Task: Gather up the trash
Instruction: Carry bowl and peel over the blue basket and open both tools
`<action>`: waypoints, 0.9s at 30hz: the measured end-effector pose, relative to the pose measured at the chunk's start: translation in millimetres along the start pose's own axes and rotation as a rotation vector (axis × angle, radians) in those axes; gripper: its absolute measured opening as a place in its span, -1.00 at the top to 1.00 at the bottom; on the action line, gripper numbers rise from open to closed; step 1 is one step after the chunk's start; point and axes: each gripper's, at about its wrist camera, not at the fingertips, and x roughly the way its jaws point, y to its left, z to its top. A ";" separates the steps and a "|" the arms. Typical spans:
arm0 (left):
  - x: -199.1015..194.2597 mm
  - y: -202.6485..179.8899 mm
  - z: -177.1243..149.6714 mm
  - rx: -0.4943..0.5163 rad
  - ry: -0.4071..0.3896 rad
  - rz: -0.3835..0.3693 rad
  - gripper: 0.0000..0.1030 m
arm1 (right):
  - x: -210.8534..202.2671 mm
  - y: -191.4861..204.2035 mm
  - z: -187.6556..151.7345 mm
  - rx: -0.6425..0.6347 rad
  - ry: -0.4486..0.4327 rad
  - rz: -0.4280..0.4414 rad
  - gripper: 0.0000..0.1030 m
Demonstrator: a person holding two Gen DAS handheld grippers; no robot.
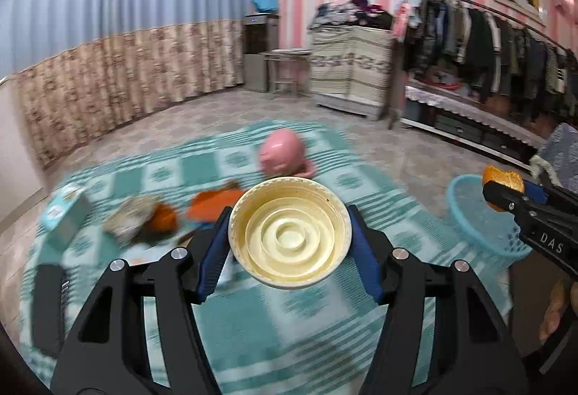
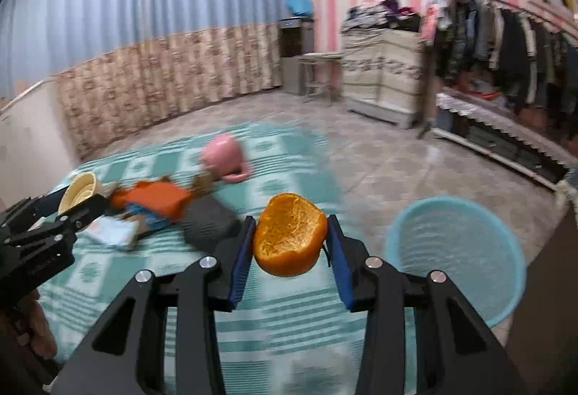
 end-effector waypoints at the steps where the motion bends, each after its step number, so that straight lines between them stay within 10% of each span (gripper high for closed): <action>1: 7.4 -13.6 5.7 0.016 -0.004 -0.014 -0.17 | 0.2 -14.3 4.2 -0.003 -0.001 -0.034 0.23; 10: 53.0 -96.4 28.0 0.092 -0.003 -0.116 -0.17 | 8.3 -118.7 38.6 0.094 -0.014 -0.213 0.23; 27: 154.2 -235.6 18.3 0.269 0.130 -0.343 -0.17 | 42.1 -220.7 -36.6 0.322 0.062 -0.341 0.23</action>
